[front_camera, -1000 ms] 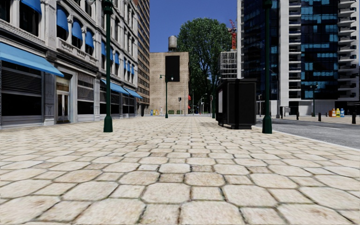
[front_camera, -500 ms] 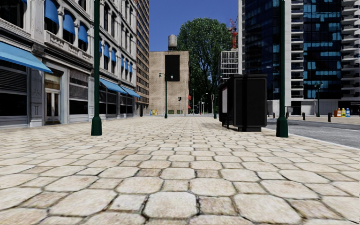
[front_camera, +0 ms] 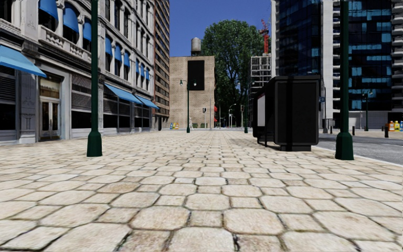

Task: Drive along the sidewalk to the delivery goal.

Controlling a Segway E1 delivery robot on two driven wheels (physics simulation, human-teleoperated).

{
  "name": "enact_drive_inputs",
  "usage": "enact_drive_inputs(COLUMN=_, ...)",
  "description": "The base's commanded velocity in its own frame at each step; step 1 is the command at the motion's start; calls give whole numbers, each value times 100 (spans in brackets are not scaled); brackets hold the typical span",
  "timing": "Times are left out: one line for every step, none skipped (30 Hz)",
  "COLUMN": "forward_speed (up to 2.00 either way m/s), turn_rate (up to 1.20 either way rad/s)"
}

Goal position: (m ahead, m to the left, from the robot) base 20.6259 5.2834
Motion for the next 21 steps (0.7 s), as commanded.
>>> enact_drive_inputs(forward_speed=200, turn_rate=22)
enact_drive_inputs(forward_speed=200, turn_rate=22)
enact_drive_inputs(forward_speed=200, turn_rate=23)
enact_drive_inputs(forward_speed=200, turn_rate=23)
enact_drive_inputs(forward_speed=200, turn_rate=24)
enact_drive_inputs(forward_speed=200, turn_rate=25)
enact_drive_inputs(forward_speed=200, turn_rate=25)
enact_drive_inputs(forward_speed=200, turn_rate=26)
enact_drive_inputs(forward_speed=200, turn_rate=26)
enact_drive_inputs(forward_speed=200, turn_rate=26)
enact_drive_inputs(forward_speed=200, turn_rate=26)
enact_drive_inputs(forward_speed=200, turn_rate=26)
enact_drive_inputs(forward_speed=200, turn_rate=28)
enact_drive_inputs(forward_speed=200, turn_rate=32)
enact_drive_inputs(forward_speed=200, turn_rate=34)
enact_drive_inputs(forward_speed=200, turn_rate=34)
enact_drive_inputs(forward_speed=200, turn_rate=34)
enact_drive_inputs(forward_speed=200, turn_rate=35)
enact_drive_inputs(forward_speed=200, turn_rate=35)
enact_drive_inputs(forward_speed=200, turn_rate=35)
enact_drive_inputs(forward_speed=200, turn_rate=35)
